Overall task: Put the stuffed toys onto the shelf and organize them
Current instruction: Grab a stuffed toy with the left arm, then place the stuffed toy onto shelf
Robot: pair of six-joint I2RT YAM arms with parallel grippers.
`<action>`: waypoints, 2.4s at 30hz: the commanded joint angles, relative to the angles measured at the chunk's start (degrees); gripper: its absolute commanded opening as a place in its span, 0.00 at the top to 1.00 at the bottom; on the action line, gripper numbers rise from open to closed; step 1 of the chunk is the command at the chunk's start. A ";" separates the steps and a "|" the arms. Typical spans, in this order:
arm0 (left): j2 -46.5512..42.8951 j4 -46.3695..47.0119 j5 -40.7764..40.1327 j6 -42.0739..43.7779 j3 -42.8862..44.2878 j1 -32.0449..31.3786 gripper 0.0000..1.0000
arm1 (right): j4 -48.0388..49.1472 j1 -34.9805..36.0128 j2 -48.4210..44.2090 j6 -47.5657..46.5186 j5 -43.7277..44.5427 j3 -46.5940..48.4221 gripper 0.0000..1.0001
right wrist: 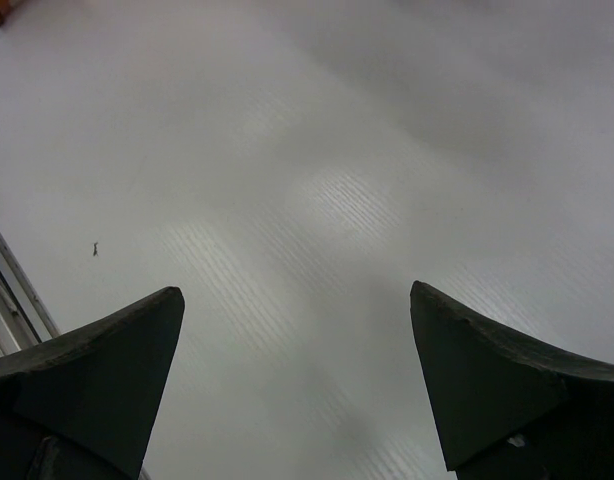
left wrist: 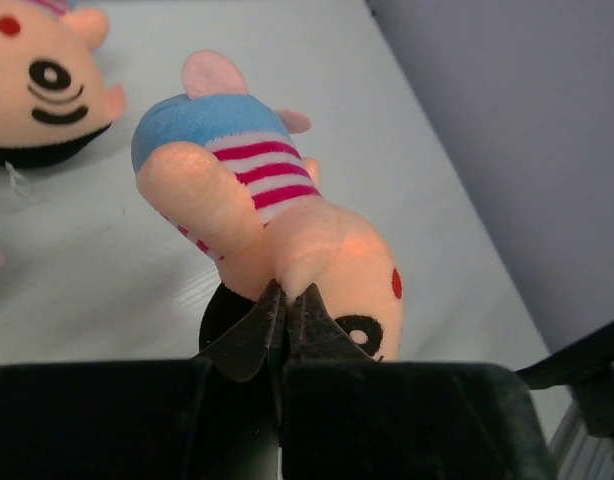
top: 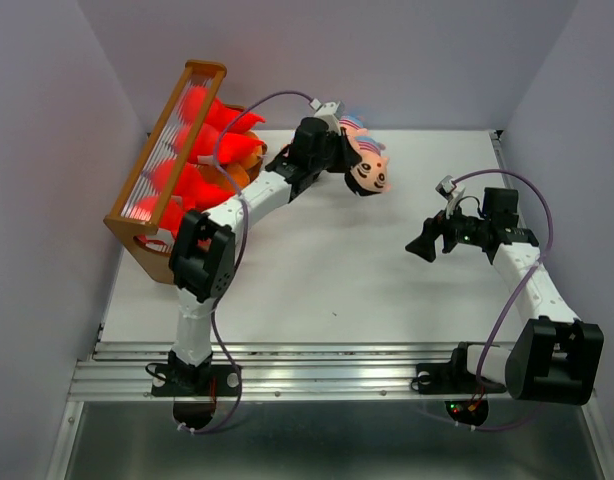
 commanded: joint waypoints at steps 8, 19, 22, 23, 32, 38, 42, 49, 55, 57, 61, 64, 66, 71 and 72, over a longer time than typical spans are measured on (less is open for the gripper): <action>-15.88 10.58 -1.62 -7.44 0.15 3.89 1.00 | 1.37 -0.38 -1.62 -0.83 -0.50 0.16 0.00; -28.36 14.20 -23.32 -7.53 -3.19 9.86 1.00 | 1.37 -0.38 -2.24 -0.83 -1.29 0.07 0.00; -30.82 14.20 -26.41 -8.85 -4.86 12.76 1.00 | 1.37 -0.38 -2.33 -0.83 -1.29 0.16 0.00; -31.35 14.20 -27.98 -9.55 -5.39 13.47 1.00 | 1.37 -0.38 -2.33 -0.74 -1.21 0.16 0.00; -34.26 16.30 -33.54 -17.97 -11.19 22.43 1.00 | 1.37 -0.38 -2.41 -0.74 -1.29 0.07 0.00; -32.33 16.75 -37.31 -23.96 -10.85 24.63 1.00 | 1.37 -0.38 -2.41 -0.74 -1.12 -0.02 0.00; -29.35 14.73 -39.77 -30.55 -8.57 25.34 1.00 | 1.37 -0.38 -2.41 -0.83 -1.12 0.07 0.00; -23.54 6.90 -43.99 -36.80 -1.62 25.69 1.00 | 1.28 -0.38 -2.77 -0.83 -1.21 -0.02 0.00; -19.85 4.00 -45.92 -38.03 1.90 26.66 1.00 | 1.28 -0.38 -2.94 -0.83 -1.65 -0.02 0.00; -18.88 3.91 -46.63 -38.47 2.51 27.01 1.00 | 1.28 -0.38 -2.85 -0.83 -1.73 -0.10 0.00; -17.04 3.30 -47.42 -39.17 4.18 27.36 1.00 | 1.28 -0.38 -2.85 -0.83 -1.65 -0.02 0.00; -15.45 1.90 -48.13 -39.44 5.94 27.45 1.00 | 1.37 -0.38 -2.85 -0.92 -1.56 -0.11 0.00; -15.10 1.54 -48.74 -39.61 6.38 27.45 1.00 | 1.28 -0.38 -2.85 -0.92 -1.47 -0.02 0.00; -13.69 0.93 -48.48 -39.53 7.09 27.80 1.00 | 1.28 -0.38 -2.85 -1.01 -1.38 -0.02 0.00; -13.34 0.75 -48.48 -39.53 7.17 27.80 1.00 | 1.28 -0.38 -2.85 -1.01 -1.38 -0.10 0.00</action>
